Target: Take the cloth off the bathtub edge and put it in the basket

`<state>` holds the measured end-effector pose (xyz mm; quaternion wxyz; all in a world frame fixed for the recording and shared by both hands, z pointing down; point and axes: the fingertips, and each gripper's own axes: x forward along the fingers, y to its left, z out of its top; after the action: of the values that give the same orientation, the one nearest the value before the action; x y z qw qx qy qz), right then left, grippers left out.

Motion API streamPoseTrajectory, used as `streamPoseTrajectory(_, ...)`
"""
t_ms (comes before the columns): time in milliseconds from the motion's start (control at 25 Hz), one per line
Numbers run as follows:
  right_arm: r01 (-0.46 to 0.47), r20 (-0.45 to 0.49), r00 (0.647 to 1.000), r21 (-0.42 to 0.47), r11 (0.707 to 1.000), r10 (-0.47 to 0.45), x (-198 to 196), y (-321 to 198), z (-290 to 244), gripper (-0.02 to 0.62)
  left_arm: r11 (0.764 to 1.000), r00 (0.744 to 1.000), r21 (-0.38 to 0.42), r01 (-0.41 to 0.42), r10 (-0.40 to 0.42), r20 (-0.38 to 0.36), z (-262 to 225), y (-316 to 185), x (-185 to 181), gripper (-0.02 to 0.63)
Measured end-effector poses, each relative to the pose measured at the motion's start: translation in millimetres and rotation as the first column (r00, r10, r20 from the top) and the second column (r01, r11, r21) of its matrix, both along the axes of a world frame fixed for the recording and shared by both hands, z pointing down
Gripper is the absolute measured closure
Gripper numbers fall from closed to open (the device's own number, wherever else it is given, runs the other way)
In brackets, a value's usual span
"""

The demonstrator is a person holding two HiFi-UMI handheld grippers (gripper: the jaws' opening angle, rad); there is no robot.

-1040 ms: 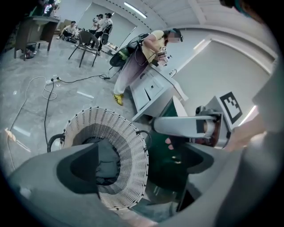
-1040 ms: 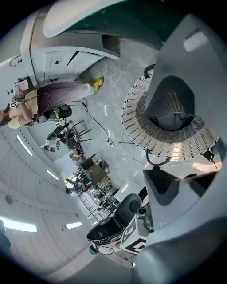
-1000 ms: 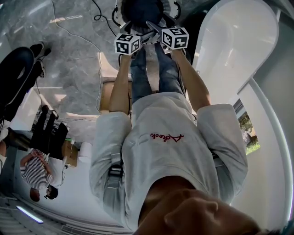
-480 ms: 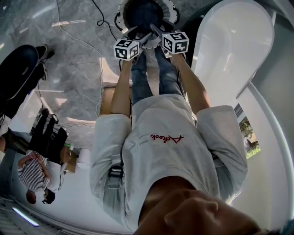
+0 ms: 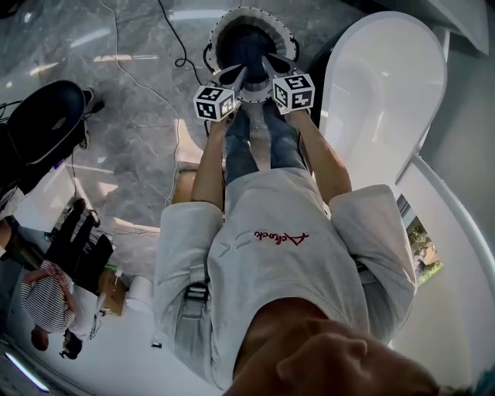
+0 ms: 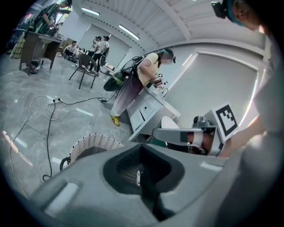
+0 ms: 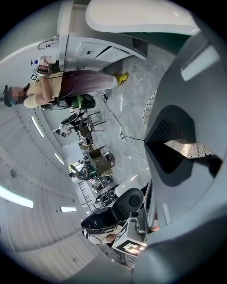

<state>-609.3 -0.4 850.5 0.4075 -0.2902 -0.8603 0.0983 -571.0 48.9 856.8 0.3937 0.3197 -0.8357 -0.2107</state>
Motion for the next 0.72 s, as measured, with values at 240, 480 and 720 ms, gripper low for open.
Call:
streamPoseTrajectory(240, 0.025, 0.079, 0.997, -0.059, 0.998, -0.02, -1, 14, -38, 0.589, 0.999, 0.992, -0.042, 0.017, -0.012, 0.127, -39, 11, -13, 0.606)
streamPoseTrajectory(480, 0.033, 0.193, 0.981, -0.058, 0.998, -0.021, -16, 13, -94, 0.589, 0.997, 0.961, -0.05, 0.053, -0.038, 0.275, -105, 29, -35, 0.606)
streamPoseTrajectory(720, 0.015, 0.32, 0.947, -0.064, 0.998, 0.006, -52, 8, -156, 0.589, 0.995, 0.918, -0.064, 0.078, -0.046, 0.394, -165, 50, -72, 0.606)
